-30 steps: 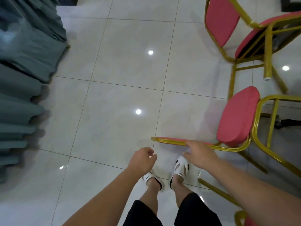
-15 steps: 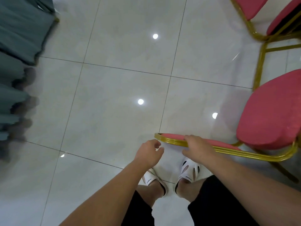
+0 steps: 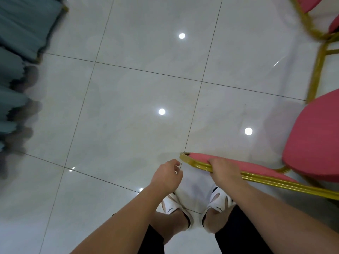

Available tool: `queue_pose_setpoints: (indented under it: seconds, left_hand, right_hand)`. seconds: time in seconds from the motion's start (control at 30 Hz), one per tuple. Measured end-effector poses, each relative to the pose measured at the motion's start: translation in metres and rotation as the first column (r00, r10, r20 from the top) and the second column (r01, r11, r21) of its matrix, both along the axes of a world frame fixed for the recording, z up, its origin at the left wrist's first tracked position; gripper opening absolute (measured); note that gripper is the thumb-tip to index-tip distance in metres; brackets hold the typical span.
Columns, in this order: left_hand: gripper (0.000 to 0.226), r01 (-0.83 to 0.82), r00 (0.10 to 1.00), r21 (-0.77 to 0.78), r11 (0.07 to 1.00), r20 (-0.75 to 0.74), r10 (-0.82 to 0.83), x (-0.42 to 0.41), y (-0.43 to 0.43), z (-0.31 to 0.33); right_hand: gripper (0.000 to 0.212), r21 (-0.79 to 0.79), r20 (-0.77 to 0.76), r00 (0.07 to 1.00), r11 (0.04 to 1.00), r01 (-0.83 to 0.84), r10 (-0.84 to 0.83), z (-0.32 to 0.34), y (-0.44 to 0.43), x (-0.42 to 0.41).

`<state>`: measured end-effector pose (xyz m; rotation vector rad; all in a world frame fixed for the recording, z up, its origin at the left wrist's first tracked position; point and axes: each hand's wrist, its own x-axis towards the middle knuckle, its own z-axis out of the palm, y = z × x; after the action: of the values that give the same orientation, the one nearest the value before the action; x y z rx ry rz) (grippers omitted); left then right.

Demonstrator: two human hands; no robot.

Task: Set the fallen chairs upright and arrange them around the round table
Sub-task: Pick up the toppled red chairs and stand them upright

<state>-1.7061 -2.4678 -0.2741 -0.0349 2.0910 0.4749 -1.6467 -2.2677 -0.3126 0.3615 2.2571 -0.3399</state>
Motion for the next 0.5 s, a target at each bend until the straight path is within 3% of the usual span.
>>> queue_pose_setpoints:
  seconds: [0.17, 0.37, 0.5]
  left_hand:
    - [0.044, 0.007, 1.0, 0.039, 0.999, -0.013, -0.006, 0.001, 0.01, 0.031]
    - [0.047, 0.104, 0.994, 0.081, 0.991, -0.041, -0.101, -0.001, 0.024, 0.083]
    - [0.045, 0.078, 0.997, 0.122, 0.989, -0.014, -0.077, 0.003, 0.031, 0.124]
  right_hand:
    - [0.038, 0.034, 0.115, 0.992, 0.998, -0.06, 0.056, 0.028, 0.007, 0.008]
    - [0.04, 0.059, 0.121, 0.99, 0.995, -0.083, 0.075, 0.094, 0.022, 0.032]
    - [0.048, 0.088, 0.105, 0.994, 0.995, -0.046, 0.036, 0.147, 0.04, 0.04]
